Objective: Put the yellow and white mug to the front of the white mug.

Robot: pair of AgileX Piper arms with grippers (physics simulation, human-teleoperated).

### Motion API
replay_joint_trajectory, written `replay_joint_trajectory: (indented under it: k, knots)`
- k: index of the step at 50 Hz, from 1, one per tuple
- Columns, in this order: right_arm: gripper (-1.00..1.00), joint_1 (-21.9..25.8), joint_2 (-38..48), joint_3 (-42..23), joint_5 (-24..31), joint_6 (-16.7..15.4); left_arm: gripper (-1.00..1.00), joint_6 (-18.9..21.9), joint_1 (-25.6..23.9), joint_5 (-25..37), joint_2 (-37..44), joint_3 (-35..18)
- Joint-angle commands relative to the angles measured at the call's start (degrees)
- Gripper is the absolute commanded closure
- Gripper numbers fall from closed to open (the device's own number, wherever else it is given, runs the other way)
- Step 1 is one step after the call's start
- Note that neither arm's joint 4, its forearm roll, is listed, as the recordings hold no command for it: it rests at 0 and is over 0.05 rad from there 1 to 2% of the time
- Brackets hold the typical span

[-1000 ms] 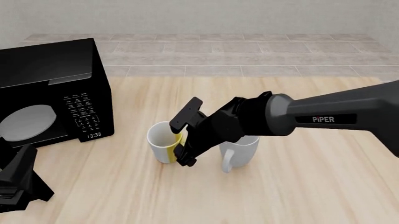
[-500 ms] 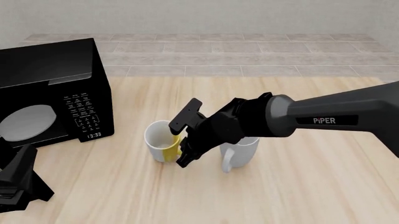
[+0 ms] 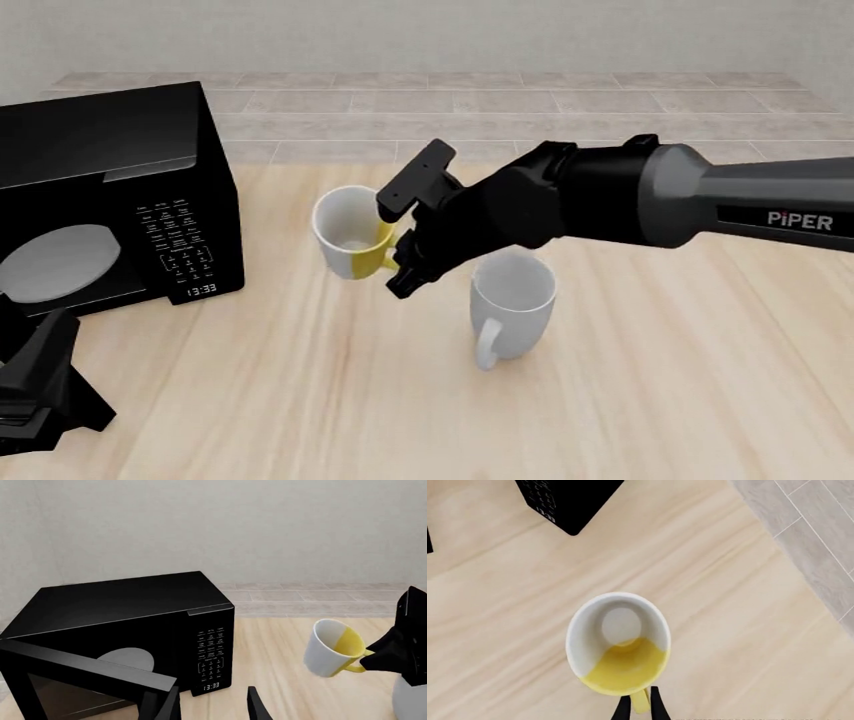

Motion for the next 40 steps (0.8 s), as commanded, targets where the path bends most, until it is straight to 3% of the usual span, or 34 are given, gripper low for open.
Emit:
replay_joint_trajectory:
  k: [1,14,40]
  knots:
    - [1.0,-1.5,-3.3,-2.4,2.3,-0.4,-1.0,0.0,0.0,0.0,0.0,0.0]
    - [1.0,-5.1,-5.2,-3.4,4.8,-0.8,-1.0,0.0,0.0,0.0,0.0,0.0]
    - [1.0,-13.1,-3.5,-0.9,1.1,1.4,-1.0,0.0,0.0,0.0,0.0,0.0]
